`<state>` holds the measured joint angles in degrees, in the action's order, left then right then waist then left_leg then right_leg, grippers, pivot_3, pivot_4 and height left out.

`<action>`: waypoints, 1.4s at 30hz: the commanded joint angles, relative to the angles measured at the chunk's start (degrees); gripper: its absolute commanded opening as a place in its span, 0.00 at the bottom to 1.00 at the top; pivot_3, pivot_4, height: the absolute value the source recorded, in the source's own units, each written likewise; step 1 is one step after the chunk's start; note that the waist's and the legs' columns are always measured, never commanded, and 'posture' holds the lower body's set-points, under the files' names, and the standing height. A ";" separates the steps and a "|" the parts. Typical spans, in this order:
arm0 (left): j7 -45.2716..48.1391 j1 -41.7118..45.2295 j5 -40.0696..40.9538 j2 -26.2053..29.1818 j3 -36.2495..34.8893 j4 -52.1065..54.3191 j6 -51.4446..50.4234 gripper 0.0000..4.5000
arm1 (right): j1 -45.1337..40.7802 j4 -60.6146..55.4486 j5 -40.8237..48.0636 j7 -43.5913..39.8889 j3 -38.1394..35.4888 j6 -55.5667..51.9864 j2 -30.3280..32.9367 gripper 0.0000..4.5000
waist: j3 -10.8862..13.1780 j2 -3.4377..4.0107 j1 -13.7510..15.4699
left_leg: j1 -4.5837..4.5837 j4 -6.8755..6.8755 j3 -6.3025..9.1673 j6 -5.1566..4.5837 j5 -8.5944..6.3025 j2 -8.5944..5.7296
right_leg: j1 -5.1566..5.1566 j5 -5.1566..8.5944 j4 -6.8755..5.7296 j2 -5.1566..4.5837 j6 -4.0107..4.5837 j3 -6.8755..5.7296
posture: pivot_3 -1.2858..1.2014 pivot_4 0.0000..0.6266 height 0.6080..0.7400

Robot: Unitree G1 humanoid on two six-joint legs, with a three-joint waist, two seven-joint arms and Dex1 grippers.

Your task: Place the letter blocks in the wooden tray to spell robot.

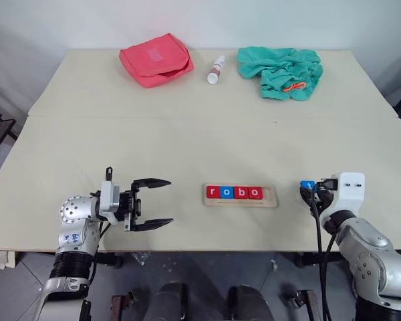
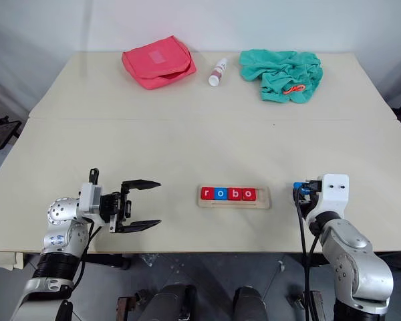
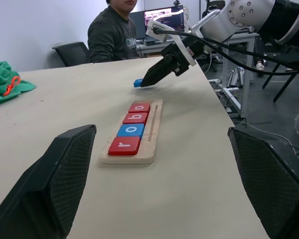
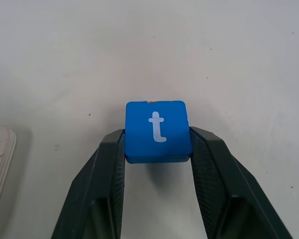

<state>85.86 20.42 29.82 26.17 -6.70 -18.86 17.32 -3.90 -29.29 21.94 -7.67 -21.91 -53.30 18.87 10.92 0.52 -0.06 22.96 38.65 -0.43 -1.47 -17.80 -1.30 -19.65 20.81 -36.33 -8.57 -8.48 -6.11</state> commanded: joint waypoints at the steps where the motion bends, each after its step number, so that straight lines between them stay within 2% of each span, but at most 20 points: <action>1: 0.00 -0.07 1.18 0.34 -0.69 1.20 0.07 1.00 | 0.18 -1.19 -0.01 0.13 -1.01 1.62 0.44 0.33 | 0.00 0.00 -0.01 | 0.00 0.00 0.00 0.00 0.00 0.00 | 0.00 0.00 0.00 0.00 0.00 0.00 | 0.52 0.24 1.00; 21: 0.18 1.43 0.90 -0.24 -0.49 -0.28 0.64 1.00 | 0.40 -0.31 -0.38 0.19 -0.37 3.11 0.34 0.33 | 0.00 0.00 0.01 | -0.01 -0.01 -0.01 0.00 0.00 0.00 | 0.01 0.00 0.00 0.00 0.00 0.00 | 0.52 0.24 1.00; 28: 0.44 1.31 0.94 -0.13 -0.54 -0.44 0.70 1.00 | 1.77 -1.14 -0.30 -0.44 -0.14 3.55 0.51 0.87 | 0.00 0.00 0.00 | -0.02 -0.02 -0.01 0.00 0.00 -0.01 | 0.01 0.00 0.00 0.00 0.00 0.00 | 0.52 0.24 1.00; 30: 0.49 1.33 0.94 -0.13 -0.53 -0.51 0.70 1.00 | 2.12 -1.16 -0.20 -1.36 -0.20 3.74 1.38 0.99 | 0.00 0.00 0.00 | -0.02 -0.02 -0.01 0.00 0.00 0.00 | 0.01 0.00 0.00 0.00 0.00 0.00 | 0.52 0.24 1.00; 35: 0.47 1.71 0.82 -0.38 -0.41 -0.99 0.94 1.00 | 4.33 -0.70 -0.54 -10.47 2.20 6.34 10.00 0.99 | 0.00 0.00 0.04 | -0.02 -0.01 -0.02 0.00 0.00 -0.01 | 0.03 0.00 0.04 0.00 0.00 0.01 | 0.52 0.24 1.00; 42: 0.37 1.79 0.61 -1.16 -0.13 -1.50 1.56 1.00 | 3.29 9.77 -3.60 -30.88 6.91 19.09 29.47 0.99 | 0.00 -0.01 0.12 | -0.02 0.00 -0.13 -0.02 0.00 0.01 | 0.13 0.00 0.28 0.01 0.00 -0.03 | 0.52 0.24 1.00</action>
<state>85.89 22.04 29.81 25.20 -6.66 -20.97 18.04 0.38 -21.10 19.34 -34.24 -15.48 -38.11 46.16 10.92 0.50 0.06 22.94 38.64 -0.56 -1.50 -17.79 -1.27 -19.52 20.81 -36.03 -8.55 -8.48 -6.15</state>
